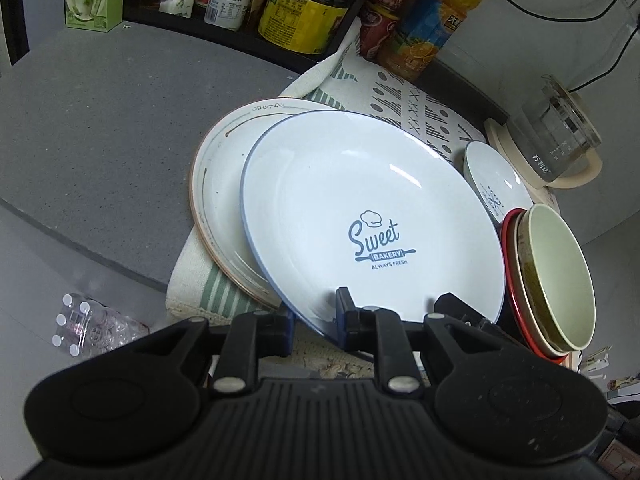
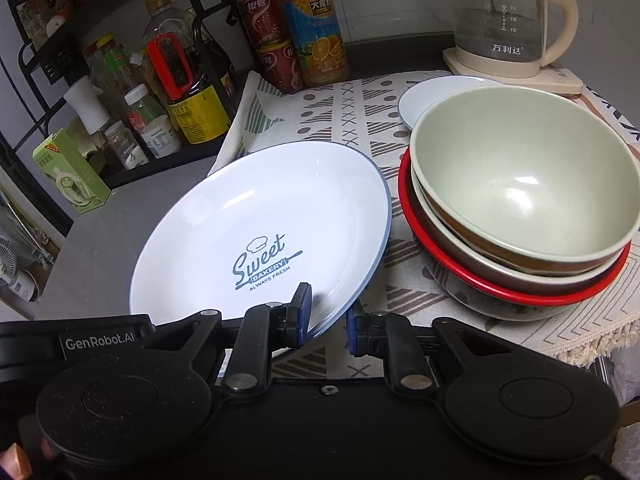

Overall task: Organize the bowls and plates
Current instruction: 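Carry the 'Sweet' plate over the flower plate with both grippers, then lower the 'Sweet' plate onto the flower plate and open both grippers, then move both grippers toward the 'BAKERY' plate beside the kettle, then close both grippers on the 'BAKERY' plate's rim, then lift the 'BAKERY' plate up with both grippers, then carry the 'BAKERY' plate over the plate stack with both grippers, then lower the 'BAKERY' plate onto the plate stack and open both grippers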

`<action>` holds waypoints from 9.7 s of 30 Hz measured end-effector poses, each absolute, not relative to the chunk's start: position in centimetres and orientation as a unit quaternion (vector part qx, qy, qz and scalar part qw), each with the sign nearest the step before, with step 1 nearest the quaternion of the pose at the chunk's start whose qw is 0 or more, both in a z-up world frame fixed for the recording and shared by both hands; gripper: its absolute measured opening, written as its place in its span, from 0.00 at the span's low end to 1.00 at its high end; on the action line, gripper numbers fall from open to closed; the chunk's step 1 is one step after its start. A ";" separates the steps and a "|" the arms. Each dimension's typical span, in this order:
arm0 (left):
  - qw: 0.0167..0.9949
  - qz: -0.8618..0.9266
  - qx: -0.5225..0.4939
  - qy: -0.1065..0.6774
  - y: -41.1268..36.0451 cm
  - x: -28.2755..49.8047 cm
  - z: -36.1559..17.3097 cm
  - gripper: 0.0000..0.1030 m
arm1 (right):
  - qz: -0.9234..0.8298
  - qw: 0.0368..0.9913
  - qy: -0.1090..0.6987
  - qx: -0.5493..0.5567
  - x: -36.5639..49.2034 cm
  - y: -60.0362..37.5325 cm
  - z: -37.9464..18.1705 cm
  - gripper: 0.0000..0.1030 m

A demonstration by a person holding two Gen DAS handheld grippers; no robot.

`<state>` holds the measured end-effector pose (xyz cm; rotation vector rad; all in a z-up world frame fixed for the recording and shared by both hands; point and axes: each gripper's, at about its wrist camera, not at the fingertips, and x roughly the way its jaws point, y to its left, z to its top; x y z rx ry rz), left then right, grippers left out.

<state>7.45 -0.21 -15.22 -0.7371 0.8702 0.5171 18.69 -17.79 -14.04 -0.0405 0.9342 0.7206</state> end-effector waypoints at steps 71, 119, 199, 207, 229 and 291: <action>0.775 0.334 -0.302 0.443 5.4 8.4 -12.6 0.60 | 0.391 0.825 0.407 -0.030 19.8 -15.8 -11.6 0.56; 0.851 0.204 -0.281 0.395 -5.4 24.4 -8.0 0.77 | 0.248 0.896 0.362 0.065 32.8 -31.3 -8.0 0.98; 0.843 0.120 -0.331 0.408 -0.1 34.9 -9.4 0.11 | 0.353 0.819 0.449 0.063 46.1 -24.6 -10.6 0.11; 0.851 0.124 -0.332 0.388 0.3 31.1 -8.0 0.11 | 0.361 0.823 0.433 0.066 42.7 -24.4 -9.1 0.11; 0.836 0.191 -0.345 0.381 3.5 18.5 -7.5 0.11 | 0.416 0.793 0.443 0.038 32.0 -19.7 -9.6 0.12; 0.782 0.274 -0.318 0.460 6.5 11.7 -15.9 0.14 | 0.417 0.788 0.426 -0.155 21.0 -13.1 -15.1 0.25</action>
